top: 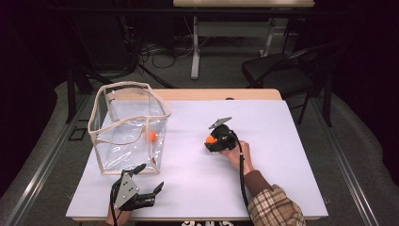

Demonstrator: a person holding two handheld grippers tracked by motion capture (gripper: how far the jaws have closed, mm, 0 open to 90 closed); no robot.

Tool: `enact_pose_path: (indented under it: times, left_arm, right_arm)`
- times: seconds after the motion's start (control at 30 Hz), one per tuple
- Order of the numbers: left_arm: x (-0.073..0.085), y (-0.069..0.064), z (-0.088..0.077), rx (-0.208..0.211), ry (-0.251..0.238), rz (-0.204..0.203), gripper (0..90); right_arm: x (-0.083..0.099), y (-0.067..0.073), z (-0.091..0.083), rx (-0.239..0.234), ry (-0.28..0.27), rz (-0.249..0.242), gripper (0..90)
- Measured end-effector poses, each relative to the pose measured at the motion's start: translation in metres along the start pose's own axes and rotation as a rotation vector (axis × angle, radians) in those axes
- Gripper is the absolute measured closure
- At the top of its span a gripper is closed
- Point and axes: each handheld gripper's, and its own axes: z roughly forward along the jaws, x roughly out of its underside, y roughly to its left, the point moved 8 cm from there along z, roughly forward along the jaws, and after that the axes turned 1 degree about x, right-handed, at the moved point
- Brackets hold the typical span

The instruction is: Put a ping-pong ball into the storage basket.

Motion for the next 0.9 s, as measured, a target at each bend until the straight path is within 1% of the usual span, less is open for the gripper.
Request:
enact_pose_path:
  times: [0.13, 0.27, 0.33, 0.43, 0.63, 0.9]
  left_arm:
    - [0.0, 0.0, 0.0, -0.001, 0.0, 0.0, 15.5]
    - [0.0, 0.0, 0.0, -0.001, 0.001, 0.001, 15.5]
    - [0.0, 0.0, 0.0, -0.001, 0.002, 0.001, 15.5]
    - [0.0, 0.0, 0.0, -0.001, 0.0, 0.001, 15.5]
    - [0.0, 0.0, 0.0, 0.001, 0.0, 0.001, 15.5]
    - [-0.001, 0.001, -0.001, 0.002, -0.003, -0.001, 15.5]
  right_arm:
    - [0.001, -0.001, 0.0, 0.001, 0.004, 0.0, 46.0]
    - [0.002, -0.001, -0.001, 0.002, 0.023, -0.003, 49.8]
    - [0.002, -0.001, 0.0, 0.0, 0.013, 0.003, 49.8]
    - [0.001, -0.001, 0.0, 0.005, 0.01, -0.009, 49.9]
    - [-0.002, 0.0, -0.006, 0.006, -0.006, -0.013, 50.1]
    - [-0.004, 0.005, -0.012, 0.004, -0.004, -0.033, 50.2]
